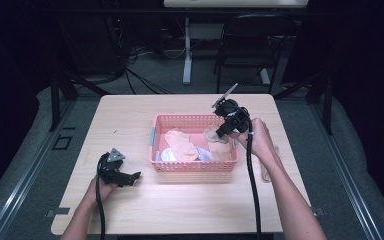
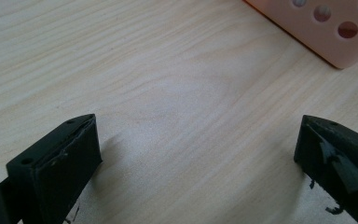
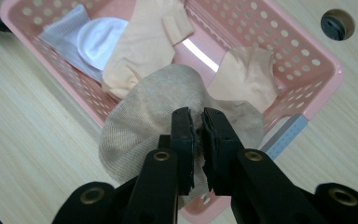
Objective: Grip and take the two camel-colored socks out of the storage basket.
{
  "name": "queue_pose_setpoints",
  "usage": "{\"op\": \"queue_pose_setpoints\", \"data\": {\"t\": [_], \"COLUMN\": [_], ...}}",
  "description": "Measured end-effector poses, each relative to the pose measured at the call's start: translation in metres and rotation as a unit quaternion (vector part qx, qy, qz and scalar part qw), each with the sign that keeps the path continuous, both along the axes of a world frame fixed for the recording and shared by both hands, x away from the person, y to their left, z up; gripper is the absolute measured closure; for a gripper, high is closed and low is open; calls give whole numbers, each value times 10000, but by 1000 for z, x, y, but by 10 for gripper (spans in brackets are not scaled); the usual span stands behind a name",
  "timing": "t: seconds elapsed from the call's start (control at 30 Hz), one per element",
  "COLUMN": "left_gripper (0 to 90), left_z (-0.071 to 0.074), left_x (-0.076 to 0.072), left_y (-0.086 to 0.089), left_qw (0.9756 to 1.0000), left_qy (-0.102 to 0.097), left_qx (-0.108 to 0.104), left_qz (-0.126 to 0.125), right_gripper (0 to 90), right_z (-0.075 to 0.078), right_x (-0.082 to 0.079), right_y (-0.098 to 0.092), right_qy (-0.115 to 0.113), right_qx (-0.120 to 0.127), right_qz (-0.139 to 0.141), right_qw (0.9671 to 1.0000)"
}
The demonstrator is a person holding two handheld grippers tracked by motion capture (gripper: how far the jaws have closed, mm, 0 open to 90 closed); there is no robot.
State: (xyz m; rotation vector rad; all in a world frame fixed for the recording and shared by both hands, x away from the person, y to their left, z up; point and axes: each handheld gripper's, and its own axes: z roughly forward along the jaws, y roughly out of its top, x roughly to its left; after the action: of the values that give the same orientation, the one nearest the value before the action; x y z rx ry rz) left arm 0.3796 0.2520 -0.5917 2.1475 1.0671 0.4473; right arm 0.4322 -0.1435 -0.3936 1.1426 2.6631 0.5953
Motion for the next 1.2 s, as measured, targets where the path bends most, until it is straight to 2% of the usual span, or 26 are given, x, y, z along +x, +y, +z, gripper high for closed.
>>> {"op": "queue_pose_setpoints", "data": {"t": [0.1, 0.2, 0.43, 0.8, 1.03, 1.13, 1.17, 1.2], "left_gripper": [0, 1, 0, 0, 0, 0, 0, 0], "left_z": [0, 0, 0, 0, 0, 0, 0, 0], "left_x": [0, 0, -1, -1, -1, -1, -1, -1], "left_y": [0, 0, 0, 0, 0, 0, 0, 0], "left_qw": [10000, 10000, 10000, 10000, 10000, 10000, 10000, 10000], "left_qy": [0, -1, 3, 5, 4, 2, 2, -4], "left_qx": [0, 2, -8, -7, -7, -12, -11, -11], "left_qz": [2, 8, 7, 0, 2, 6, 6, 5], "right_gripper": [831, 831, 831, 832, 831, 831, 831, 831], "right_z": [5, 15, 23, 39, 48, 55, 55, 59], "right_x": [-2, -3, -7, -20, -26, -31, -31, -34], "right_y": [0, -2, -6, -15, -35, -53, -53, -64], "right_qy": [-57, -95, -198, -460, -539, -625, -625, -656], "right_qx": [74, 26, 169, 166, 193, 253, 253, 283], "right_qz": [-2, 97, 109, 70, -101, -247, -247, -321], "right_qw": [10000, 9999, 9996, 9988, 9983, 9974, 9974, 9969]}}
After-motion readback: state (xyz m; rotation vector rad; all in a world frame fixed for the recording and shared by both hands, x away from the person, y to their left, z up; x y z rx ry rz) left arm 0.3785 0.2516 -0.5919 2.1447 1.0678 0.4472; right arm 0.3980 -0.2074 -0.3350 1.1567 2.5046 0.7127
